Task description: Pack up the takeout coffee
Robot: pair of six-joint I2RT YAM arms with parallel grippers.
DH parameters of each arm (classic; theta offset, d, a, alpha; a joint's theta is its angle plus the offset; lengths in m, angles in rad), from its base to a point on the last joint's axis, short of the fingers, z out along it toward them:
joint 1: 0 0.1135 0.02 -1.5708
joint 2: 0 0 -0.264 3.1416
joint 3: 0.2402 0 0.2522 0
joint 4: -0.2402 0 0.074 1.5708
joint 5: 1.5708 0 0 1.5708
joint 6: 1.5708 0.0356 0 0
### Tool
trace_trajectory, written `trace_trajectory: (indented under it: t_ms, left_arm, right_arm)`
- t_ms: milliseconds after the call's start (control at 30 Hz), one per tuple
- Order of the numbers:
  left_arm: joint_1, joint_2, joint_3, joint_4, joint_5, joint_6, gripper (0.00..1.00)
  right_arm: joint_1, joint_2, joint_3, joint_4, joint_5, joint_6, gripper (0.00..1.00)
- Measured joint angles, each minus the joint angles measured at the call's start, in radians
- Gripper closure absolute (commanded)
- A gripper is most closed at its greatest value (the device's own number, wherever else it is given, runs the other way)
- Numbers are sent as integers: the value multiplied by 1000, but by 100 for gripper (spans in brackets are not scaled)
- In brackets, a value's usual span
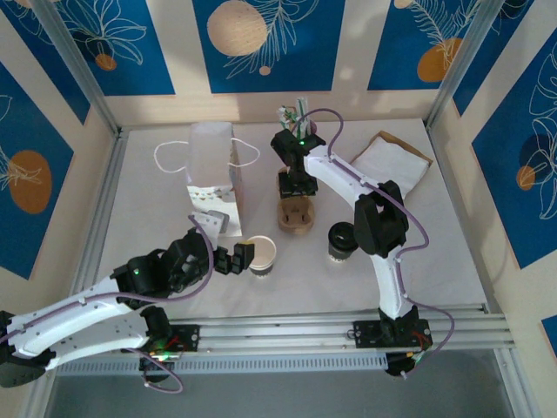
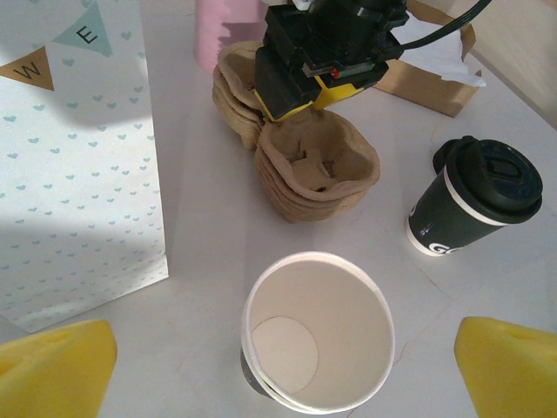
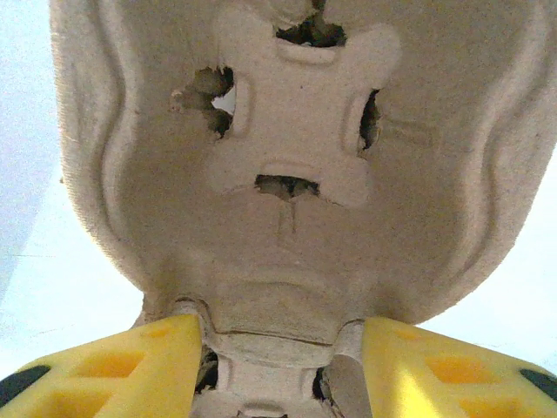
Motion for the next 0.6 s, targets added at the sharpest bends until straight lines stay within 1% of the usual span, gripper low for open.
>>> trace_trajectory:
  t_ms: [367,600]
  left_arm:
    - [0,0,0,0,3,0,0]
    - [0,0,0,0,3,0,0]
  right_arm:
    - [0,17,0,1,1,0,51]
    - [0,17,0,0,1,8,56]
